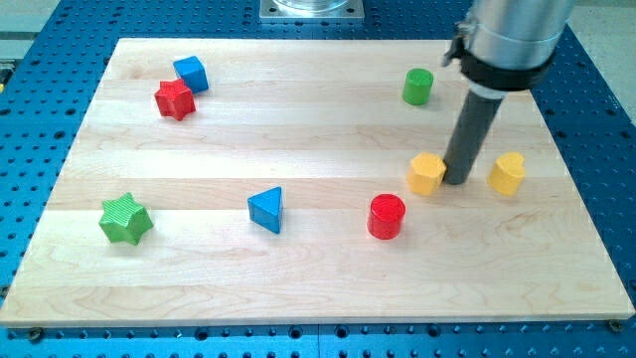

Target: Place the triangle diagonal top left to the hexagon

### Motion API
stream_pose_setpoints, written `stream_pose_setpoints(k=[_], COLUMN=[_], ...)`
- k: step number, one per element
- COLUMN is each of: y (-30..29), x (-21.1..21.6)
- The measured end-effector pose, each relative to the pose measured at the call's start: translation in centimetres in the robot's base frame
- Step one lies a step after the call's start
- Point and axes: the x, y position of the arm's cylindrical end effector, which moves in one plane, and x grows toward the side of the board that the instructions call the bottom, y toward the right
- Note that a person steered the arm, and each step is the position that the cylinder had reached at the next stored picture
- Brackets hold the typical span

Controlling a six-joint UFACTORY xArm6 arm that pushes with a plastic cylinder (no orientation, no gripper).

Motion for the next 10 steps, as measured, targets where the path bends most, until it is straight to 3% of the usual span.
stream_pose_setpoints(k=[1,2,3,4,5,7,8,9,10], y=[-5.1,-16.7,-22.7,-23.9,-24.0,-14.6,-20.3,-18.8,-15.3], x=[-3.8,-3.1,-0.5,4.8,6.7,0.1,2.2,8.4,6.6])
